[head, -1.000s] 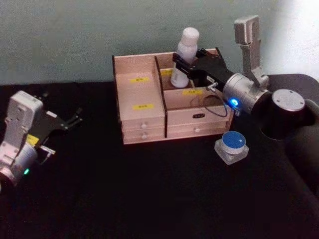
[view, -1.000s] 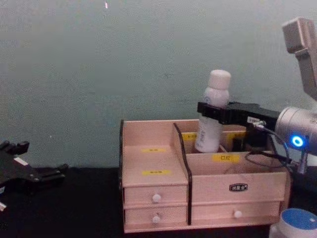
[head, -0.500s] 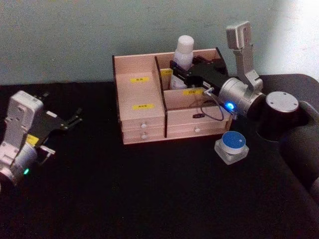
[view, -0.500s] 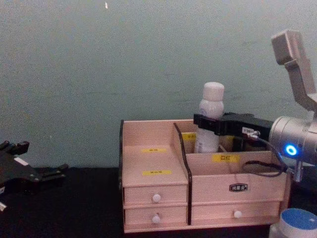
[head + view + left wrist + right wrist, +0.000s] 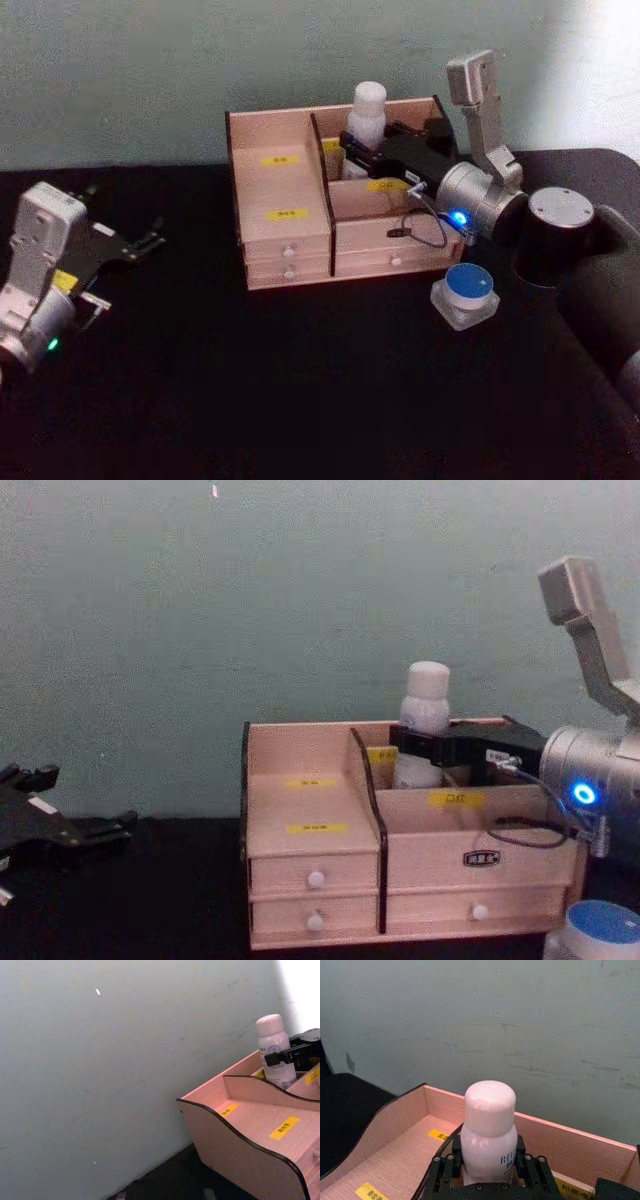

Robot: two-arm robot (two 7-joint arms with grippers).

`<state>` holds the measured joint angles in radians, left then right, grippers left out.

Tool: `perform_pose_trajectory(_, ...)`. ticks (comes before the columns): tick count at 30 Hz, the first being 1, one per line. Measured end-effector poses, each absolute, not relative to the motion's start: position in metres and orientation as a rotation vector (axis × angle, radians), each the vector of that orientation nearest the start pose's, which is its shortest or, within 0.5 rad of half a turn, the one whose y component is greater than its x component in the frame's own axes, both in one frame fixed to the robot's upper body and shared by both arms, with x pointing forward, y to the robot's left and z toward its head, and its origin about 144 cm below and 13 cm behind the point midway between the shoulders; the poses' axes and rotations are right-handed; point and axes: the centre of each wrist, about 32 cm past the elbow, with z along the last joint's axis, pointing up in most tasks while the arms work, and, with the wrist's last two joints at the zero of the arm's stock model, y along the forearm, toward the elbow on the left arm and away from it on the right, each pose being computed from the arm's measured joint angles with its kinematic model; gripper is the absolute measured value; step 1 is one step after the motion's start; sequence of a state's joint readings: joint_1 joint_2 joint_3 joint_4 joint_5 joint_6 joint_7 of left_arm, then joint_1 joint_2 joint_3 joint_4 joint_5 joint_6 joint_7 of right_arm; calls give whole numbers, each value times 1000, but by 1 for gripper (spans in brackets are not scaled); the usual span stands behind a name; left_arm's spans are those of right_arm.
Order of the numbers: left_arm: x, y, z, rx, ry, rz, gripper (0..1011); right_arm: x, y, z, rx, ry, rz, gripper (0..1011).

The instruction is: Pick up the facial cleanser and watermelon frost from the table and place them into the tiered storage box.

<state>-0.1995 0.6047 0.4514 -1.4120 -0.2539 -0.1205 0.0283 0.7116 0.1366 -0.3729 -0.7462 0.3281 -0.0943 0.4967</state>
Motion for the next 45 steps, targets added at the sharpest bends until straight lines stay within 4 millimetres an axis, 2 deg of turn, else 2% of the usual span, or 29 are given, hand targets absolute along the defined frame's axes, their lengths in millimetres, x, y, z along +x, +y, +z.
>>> perform_pose_trajectory(14, 489, 310, 1140, 304, -285, 1248, 1001, 636, -220, 1170, -55, 50, -924, 595)
perform_pose_trajectory(17, 489, 310, 1140, 304, -285, 1248, 1001, 636, -220, 1170, -55, 49, -924, 634)
perform_pose_trajectory(22, 489, 310, 1140, 304, -285, 1248, 1001, 635, -220, 1170, -55, 49, -924, 811)
perform_pose_trajectory(30, 489, 310, 1140, 304, -285, 1248, 1001, 635, -221, 1170, -55, 50, -924, 1003)
perform_pose_trajectory(45, 489, 310, 1140, 304, -285, 1248, 1002, 632, -221, 1173, -45, 30, -922, 1003)
